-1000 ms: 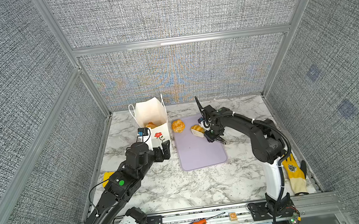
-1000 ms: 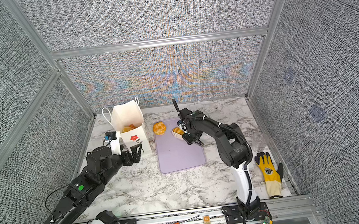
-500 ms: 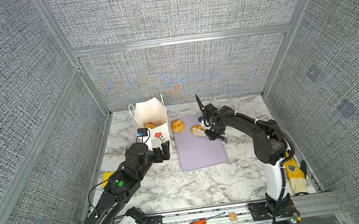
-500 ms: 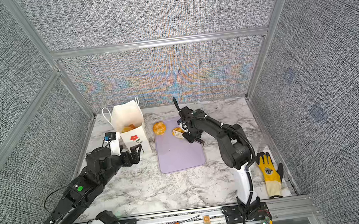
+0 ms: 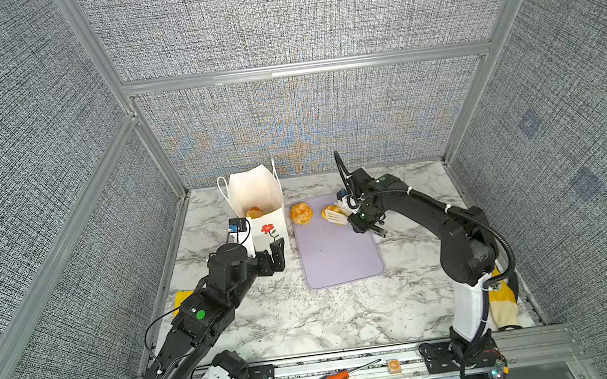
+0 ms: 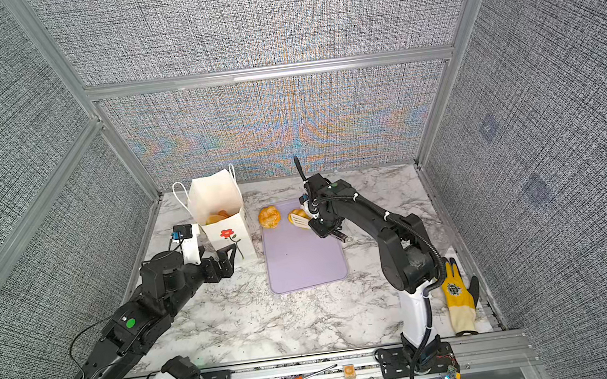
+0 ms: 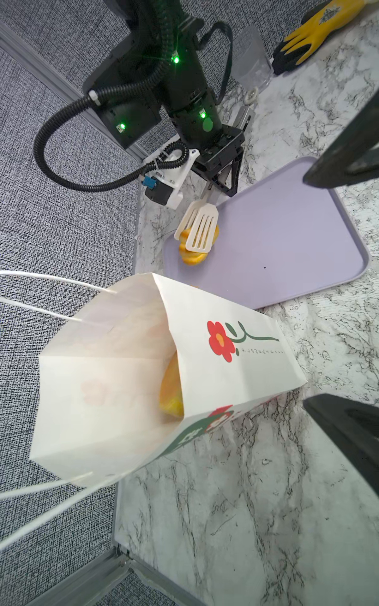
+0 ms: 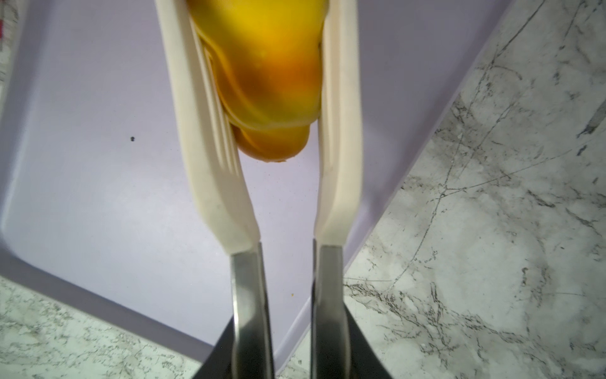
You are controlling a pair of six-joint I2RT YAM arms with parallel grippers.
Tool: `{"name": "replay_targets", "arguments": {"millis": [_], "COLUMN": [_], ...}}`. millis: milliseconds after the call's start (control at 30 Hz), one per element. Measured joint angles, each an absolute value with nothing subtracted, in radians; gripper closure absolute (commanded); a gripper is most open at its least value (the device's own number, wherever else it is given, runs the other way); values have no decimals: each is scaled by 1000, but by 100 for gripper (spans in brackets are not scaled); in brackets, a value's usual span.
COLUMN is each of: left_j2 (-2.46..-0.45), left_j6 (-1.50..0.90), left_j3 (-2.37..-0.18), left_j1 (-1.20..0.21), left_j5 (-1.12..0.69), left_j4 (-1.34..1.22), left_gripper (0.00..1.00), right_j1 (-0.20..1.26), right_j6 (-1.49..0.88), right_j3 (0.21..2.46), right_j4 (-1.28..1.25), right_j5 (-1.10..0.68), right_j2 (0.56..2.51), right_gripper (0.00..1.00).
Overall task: Pack bread into a paper bag
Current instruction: Pick up the bread from the tray, then place the bread in the paper bag.
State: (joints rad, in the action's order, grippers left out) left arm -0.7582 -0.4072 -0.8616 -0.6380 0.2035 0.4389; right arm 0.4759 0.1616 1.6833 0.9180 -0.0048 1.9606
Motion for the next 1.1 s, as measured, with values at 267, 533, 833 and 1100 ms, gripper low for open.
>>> {"name": "replay_targets", "arguments": {"millis": [267,533,833,1100], "left_j2": [-766,-763,-754,-750], "left_j6": [-387,-374,-374,-375], "left_j3": [-862,-865,-866,-875], "left_j1": [-638,-638,-638,-638], "left_j5": [210,234,255,288], "left_j4": [439,440,441,448], "left_gripper": [1,1,1,1], "right_j1": [489,530,579,617], "right_j6": [127,98,62,33], "right_j3": [1649,1620,1611,1613], "right_j4": [920,918,914,909], "right_j5": [-39,-61,-68,-94], "right_j2": [1852,1760,1702,1661], "right_gripper": [66,65,65,65]}}
